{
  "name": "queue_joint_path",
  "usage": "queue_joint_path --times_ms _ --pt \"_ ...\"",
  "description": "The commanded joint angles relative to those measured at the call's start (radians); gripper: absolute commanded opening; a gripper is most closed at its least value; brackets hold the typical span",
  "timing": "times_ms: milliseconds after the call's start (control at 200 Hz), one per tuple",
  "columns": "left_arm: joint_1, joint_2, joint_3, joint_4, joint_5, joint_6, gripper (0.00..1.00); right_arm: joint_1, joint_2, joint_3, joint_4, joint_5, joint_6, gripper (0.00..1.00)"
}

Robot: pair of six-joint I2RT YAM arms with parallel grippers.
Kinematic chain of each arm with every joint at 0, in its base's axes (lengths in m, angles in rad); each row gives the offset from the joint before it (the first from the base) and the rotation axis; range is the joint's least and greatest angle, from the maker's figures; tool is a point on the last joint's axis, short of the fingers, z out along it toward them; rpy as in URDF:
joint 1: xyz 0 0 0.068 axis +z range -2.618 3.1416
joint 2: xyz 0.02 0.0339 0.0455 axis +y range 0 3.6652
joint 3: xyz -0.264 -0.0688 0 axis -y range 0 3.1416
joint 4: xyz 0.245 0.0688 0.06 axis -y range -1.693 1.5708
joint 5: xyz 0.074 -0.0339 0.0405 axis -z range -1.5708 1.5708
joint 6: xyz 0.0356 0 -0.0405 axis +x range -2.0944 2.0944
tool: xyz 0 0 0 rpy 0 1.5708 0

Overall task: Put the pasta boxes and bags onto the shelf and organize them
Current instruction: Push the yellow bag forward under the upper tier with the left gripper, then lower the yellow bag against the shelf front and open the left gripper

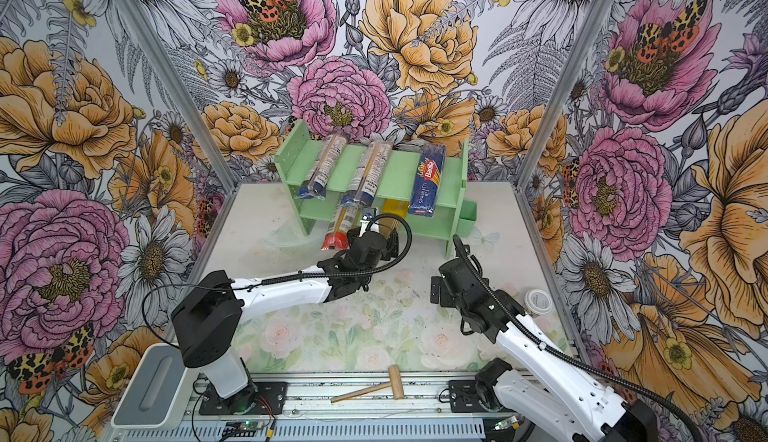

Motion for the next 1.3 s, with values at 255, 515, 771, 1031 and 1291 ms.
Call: queue_joint_path --times_ms 255,515,771,1031,1291 --pt "-0.009 -0.098 -0.045 0.02 0.012 0.042 0.99 -0.004 -0.017 0.043 -0.011 0.0 -0.009 1.0" --pt "-0.011 -0.143 -0.071 0.02 0.027 0.055 0.99 -0.004 -0.019 0.046 -0.013 0.0 -0.01 0.99" --pt "-0.011 -0.174 -0.09 0.013 0.034 0.061 0.99 -0.004 -0.018 0.051 -0.015 -0.005 -0.011 1.0" --pt "-0.012 -0.19 -0.103 0.0 0.056 0.06 0.99 -0.004 -0.021 0.052 -0.017 -0.005 -0.012 1.0" --pt "-0.013 -0.215 -0.13 -0.006 0.076 0.053 0.99 -0.004 -0.023 0.055 -0.019 -0.005 -0.014 1.0"
